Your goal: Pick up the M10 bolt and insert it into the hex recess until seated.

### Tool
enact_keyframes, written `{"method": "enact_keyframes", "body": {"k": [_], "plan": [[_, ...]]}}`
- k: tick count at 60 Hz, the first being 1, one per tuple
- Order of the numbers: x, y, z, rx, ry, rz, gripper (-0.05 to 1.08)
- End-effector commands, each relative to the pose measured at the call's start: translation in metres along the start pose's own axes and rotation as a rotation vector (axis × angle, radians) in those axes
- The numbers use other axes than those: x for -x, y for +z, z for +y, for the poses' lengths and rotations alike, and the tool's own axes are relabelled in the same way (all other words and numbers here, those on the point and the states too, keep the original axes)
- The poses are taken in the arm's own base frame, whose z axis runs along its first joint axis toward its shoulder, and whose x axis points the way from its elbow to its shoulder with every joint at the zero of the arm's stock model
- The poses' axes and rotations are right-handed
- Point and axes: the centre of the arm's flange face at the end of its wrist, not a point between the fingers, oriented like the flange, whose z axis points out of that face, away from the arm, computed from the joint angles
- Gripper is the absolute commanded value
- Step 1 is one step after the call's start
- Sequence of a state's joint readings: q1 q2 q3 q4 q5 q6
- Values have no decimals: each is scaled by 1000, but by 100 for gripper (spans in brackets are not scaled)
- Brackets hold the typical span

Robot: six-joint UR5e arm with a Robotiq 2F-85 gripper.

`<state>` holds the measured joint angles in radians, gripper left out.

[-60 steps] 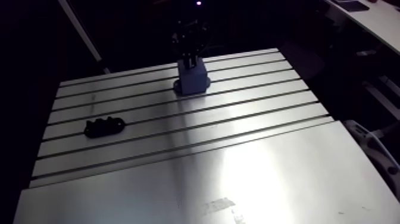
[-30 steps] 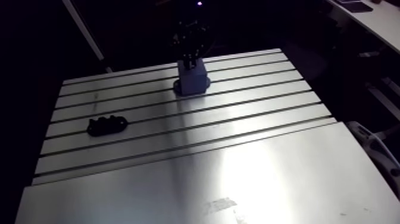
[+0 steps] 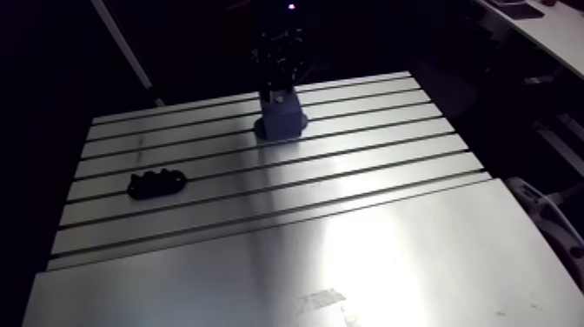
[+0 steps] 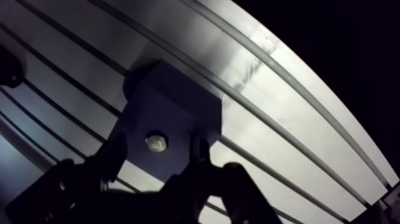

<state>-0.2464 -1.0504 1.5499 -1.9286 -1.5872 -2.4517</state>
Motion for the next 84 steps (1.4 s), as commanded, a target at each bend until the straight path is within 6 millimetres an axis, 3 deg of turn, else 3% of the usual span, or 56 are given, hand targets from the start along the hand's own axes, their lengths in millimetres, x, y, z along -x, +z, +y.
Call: {"method": "enact_keyframes", "body": {"k": [1, 16, 37, 54, 69, 79, 84], "plan": [[1, -5, 1, 6, 3, 8, 1], [0, -12, 1, 11, 38, 12, 1], [3, -21, -1, 14, 299, 2, 3], [-1, -33, -9, -13, 547, -30, 19], [-1, -28, -9, -21, 644, -40, 54], [-2, -25, -6, -11, 647, -47, 87], [-3, -23, -6, -10, 647, -49, 91]]}}
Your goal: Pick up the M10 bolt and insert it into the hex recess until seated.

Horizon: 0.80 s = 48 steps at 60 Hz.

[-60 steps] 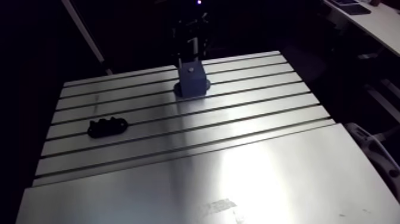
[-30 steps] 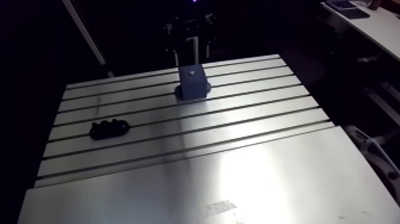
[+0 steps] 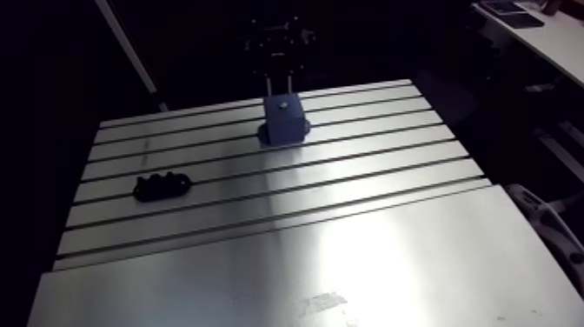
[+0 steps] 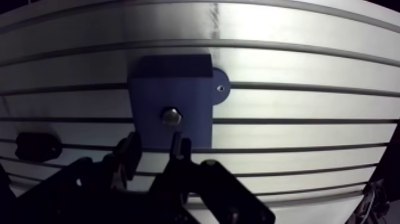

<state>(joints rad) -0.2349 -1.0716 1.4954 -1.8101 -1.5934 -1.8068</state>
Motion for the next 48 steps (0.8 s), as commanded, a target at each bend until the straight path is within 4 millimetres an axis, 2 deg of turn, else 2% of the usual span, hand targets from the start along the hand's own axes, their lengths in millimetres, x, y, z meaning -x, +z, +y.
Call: {"method": "enact_keyframes", "body": {"k": [1, 10, 27, 48], "plan": [[-2, 5, 1, 7, 14, -8, 93], [0, 11, 1, 4, 14, -21, 101], [6, 22, -3, 0, 28, -36, 102], [4, 26, -11, 15, 19, 8, 103]]}}
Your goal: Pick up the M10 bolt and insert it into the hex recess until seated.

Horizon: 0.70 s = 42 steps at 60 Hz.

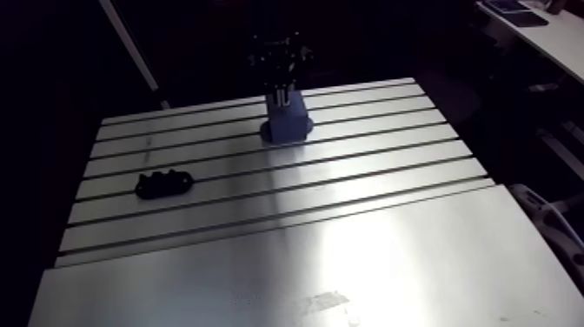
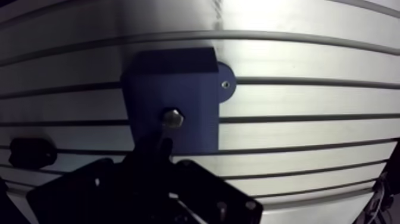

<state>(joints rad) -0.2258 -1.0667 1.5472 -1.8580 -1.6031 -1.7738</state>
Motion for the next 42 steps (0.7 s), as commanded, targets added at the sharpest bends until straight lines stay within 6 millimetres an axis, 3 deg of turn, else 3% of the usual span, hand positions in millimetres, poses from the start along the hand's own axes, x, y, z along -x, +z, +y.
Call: {"method": "enact_keyframes", "body": {"k": [1, 42], "plan": [[0, 3, -4, 6, -4, 19, 103], [-4, -1, -1, 7, -12, 29, 102]]}}
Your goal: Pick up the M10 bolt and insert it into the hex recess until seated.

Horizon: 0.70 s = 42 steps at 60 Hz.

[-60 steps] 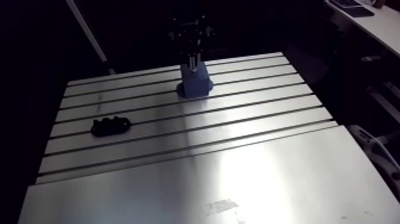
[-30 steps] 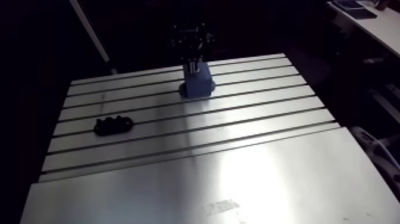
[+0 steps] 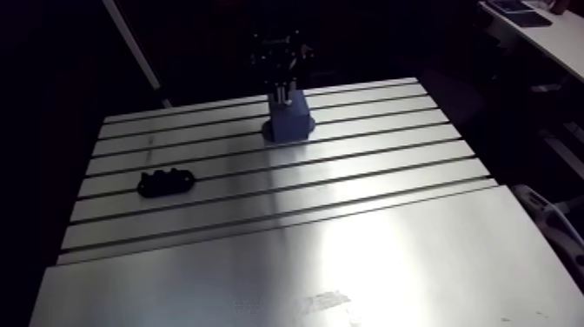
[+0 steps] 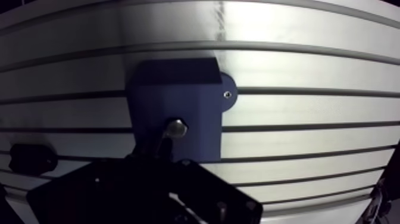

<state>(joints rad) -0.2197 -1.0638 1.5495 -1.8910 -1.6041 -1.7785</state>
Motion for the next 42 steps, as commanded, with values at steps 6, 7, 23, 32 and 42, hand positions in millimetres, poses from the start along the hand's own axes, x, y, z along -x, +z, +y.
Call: {"method": "enact_keyframes", "body": {"k": [6, 7, 23, 32, 42], "plan": [[-2, -1, 4, -1, -1, 2, 102], [-2, -1, 4, -1, -2, 3, 102], [-4, 2, 4, -5, -2, -2, 102], [-4, 2, 4, -5, -4, -2, 102], [-5, 2, 4, -5, -4, -2, 102]]}}
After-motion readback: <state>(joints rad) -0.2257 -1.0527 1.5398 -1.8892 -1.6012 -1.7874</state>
